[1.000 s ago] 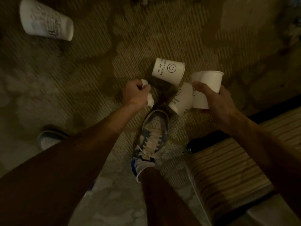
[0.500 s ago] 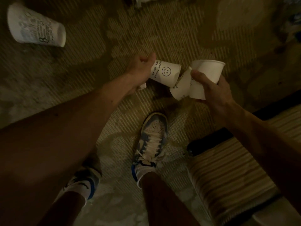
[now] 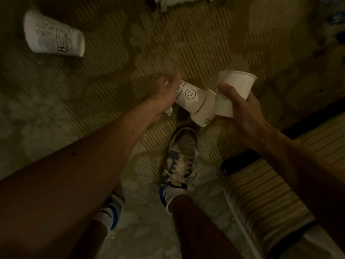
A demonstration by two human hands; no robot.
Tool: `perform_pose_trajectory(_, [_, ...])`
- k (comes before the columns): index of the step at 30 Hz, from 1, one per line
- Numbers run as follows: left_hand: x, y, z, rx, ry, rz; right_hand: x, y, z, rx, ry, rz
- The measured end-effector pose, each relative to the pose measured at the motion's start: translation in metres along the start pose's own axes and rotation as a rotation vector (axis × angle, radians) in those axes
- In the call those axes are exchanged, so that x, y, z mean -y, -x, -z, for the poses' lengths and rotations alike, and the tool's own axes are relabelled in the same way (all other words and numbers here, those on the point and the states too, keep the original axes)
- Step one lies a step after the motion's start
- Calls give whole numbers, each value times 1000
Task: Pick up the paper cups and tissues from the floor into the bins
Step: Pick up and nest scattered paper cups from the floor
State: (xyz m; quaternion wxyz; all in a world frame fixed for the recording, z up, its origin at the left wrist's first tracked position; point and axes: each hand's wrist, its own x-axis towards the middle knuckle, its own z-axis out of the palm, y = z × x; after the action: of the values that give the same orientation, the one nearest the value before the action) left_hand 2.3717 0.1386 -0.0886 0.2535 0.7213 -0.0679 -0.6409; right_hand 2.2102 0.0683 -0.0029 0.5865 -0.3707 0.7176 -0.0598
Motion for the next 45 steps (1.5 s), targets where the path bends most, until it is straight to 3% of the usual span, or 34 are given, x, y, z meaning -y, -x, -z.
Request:
perform_pose_trajectory(9, [-43, 131, 91, -147, 8, -76, 57, 112, -30, 73, -79, 40])
perform_pose_trajectory(12, [-79, 211, 141, -117, -50, -118, 111, 180, -40, 87, -85, 91])
perform_pose_trajectory(16, [-151, 345, 217, 72, -200, -69, 203, 296, -47, 201, -30, 192])
perform_pose_trajectory(20, [-219, 480, 285, 23, -273, -119, 294, 409, -47, 325, 77, 348])
perform_pose_trajectory(27, [-271, 703, 349, -297, 156, -367, 432, 578, -46, 540, 197, 614])
perform_pose_trajectory(30, [-273, 784, 345, -480, 414, -467, 470, 635, -46, 660, 179, 615])
perform_pose_trajectory(34, [-262, 873, 312, -589, 626, -603, 506, 701, -45, 945, 211, 667])
perform_pose_trajectory(41, [-191, 980, 235, -706, 1076, -715, 496, 821, -48, 1420, 357, 643])
perform_pose_trajectory(45, [-136, 1041, 195, -951, 1171, -693, 446, 894, -55, 1548, 440, 607])
